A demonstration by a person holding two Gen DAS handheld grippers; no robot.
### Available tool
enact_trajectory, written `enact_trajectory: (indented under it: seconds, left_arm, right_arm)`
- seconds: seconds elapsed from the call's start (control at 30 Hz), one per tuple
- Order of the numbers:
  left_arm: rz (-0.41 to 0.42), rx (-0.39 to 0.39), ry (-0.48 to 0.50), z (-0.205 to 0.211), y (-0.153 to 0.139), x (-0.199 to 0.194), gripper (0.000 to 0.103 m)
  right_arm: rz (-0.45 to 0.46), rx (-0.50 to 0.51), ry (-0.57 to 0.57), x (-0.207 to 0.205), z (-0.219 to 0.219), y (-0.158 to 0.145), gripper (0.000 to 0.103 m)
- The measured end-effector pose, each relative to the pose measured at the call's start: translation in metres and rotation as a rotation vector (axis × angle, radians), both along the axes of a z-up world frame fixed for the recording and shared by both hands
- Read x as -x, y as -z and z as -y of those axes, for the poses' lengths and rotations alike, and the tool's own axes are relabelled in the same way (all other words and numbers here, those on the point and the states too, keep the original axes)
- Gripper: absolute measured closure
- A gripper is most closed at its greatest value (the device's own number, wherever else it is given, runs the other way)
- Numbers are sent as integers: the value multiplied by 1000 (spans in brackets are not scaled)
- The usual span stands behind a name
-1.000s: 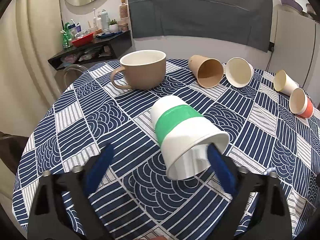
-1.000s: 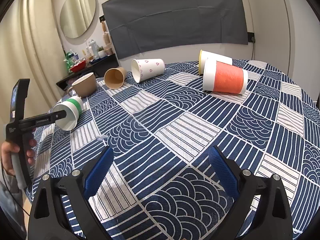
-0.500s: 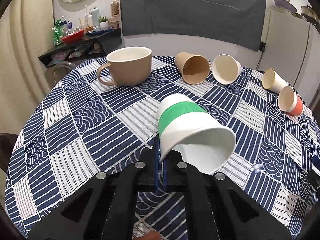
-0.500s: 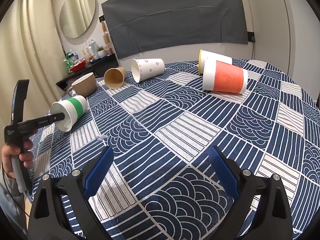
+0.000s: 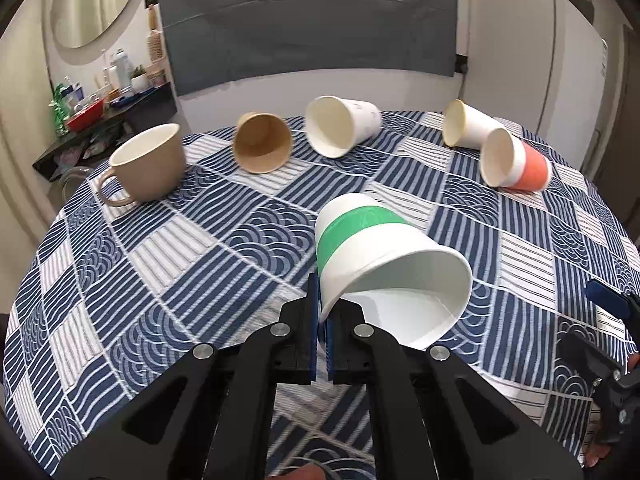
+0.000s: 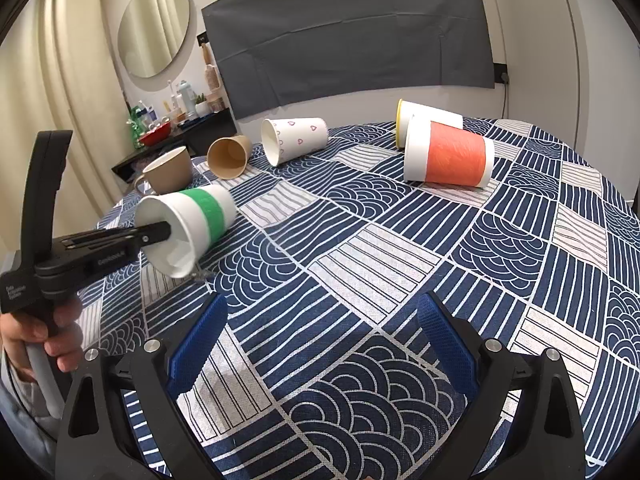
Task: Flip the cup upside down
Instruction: 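Lift the green-banded cup with the left gripper and set it down, then release, then move the right gripper over the green-banded cup and grasp its base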
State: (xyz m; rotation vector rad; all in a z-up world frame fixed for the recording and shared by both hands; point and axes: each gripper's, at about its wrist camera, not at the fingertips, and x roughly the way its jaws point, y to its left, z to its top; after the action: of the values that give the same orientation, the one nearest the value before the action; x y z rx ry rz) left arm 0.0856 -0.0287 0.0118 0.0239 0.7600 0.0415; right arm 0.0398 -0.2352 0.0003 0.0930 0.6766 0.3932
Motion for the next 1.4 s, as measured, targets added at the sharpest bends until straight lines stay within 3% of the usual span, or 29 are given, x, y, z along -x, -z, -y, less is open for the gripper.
enact_trajectory:
  seconds: [0.23, 0.6, 0.63, 0.7, 0.73, 0.77, 0.83, 0.93, 1.27, 1.4]
  left_arm:
    - [-8, -4, 49, 29, 3, 3, 100]
    - [-18, -13, 64, 37, 10, 15, 98]
    - [-17, -7, 66, 36, 10, 16, 95]
    - [-8, -3, 63, 35, 8, 18, 57]
    - [-5, -5, 62, 34, 7, 20, 24]
    - [4, -3, 52, 32, 6, 23, 14]
    - [16, 15, 51, 28, 3, 29, 14]
    - [15, -11, 35, 24, 3, 37, 6]
    - [-8, -33, 14, 1, 20, 64, 6]
    - [0, -40, 18, -6, 20, 70, 6]
  right_arm:
    - [2, -10, 8, 1, 4, 0, 11]
    - [2, -15, 16, 1, 5, -1, 11]
    - [3, -15, 17, 1, 5, -1, 11]
    - [3, -16, 20, 1, 5, -1, 11]
    - [3, -16, 20, 1, 6, -1, 11]
    - [2, -16, 20, 1, 5, 0, 11]
    - [0, -16, 18, 1, 5, 0, 11]
    - [-4, -17, 15, 0, 5, 0, 11]
    - [-4, -25, 8, 0, 5, 0, 11]
    - [-124, -100, -13, -16, 15, 5, 11]
